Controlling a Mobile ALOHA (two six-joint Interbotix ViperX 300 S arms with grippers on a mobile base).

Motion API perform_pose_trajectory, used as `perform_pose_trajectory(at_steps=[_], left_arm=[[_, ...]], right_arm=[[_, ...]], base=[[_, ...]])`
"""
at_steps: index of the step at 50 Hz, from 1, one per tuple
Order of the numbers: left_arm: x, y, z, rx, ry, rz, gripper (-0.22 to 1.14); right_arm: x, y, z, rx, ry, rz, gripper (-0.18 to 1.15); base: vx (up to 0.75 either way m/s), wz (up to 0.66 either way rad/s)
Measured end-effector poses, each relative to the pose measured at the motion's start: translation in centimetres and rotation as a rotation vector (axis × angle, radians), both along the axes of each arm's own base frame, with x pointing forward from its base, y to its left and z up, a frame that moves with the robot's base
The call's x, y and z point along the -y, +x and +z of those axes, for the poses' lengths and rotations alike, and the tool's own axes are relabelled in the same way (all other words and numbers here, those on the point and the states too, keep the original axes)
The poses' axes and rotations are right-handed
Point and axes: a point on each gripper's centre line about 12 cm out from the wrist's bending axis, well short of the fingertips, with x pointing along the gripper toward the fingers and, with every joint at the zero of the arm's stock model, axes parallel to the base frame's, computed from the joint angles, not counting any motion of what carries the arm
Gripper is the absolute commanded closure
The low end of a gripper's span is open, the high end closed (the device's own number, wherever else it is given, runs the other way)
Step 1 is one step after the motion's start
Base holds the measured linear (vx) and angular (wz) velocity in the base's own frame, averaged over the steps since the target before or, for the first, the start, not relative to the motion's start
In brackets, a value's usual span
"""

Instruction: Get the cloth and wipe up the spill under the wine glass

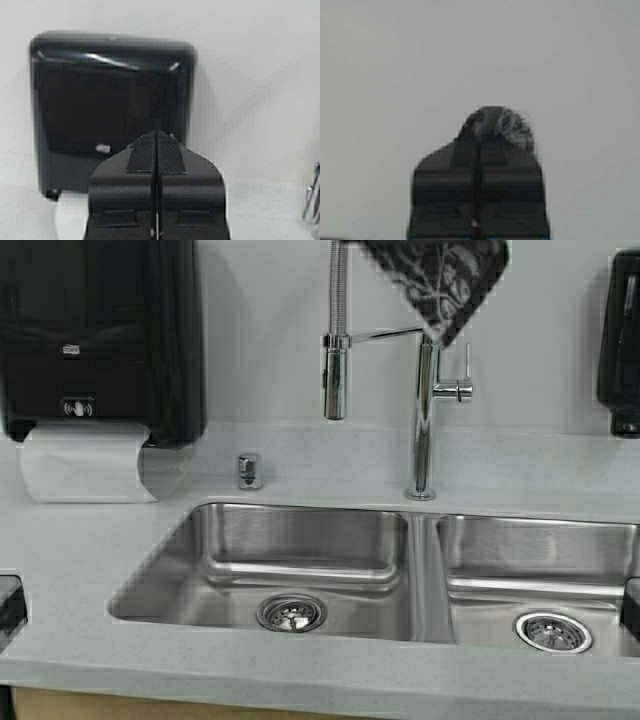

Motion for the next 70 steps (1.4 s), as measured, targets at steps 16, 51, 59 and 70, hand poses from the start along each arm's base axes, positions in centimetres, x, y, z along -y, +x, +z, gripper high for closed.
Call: perform_pose_trajectory(at_steps=[16,51,59,70], left_arm=[[0.0,0.0,-0.6,-0.026,-0.001,0.001,0.89],[-0.1,0.0,-0.7,-0.033,-0.032,0.001,0.89],[-0.1,0.1,-0.7,-0.036,-0.033,0.001,0.89],[-0.1,0.0,-0.6,-0.031,-0.038,-0.001,0.89]], right_arm=[[-0.7,-2.2,-3.6,-0.09,-0.055,0.047,0.92],[-0.3,-2.7,-8.6,-0.212,-0.132,0.044,0.92],[-0.4,-2.8,-8.6,-0.211,-0.132,0.046,0.92],[-0.4,-3.0,-9.5,-0.231,-0.146,0.05,0.92]], base=[[-0.04,0.06],[-0.15,0.22],[-0.14,0.52],[-0.16,0.6]])
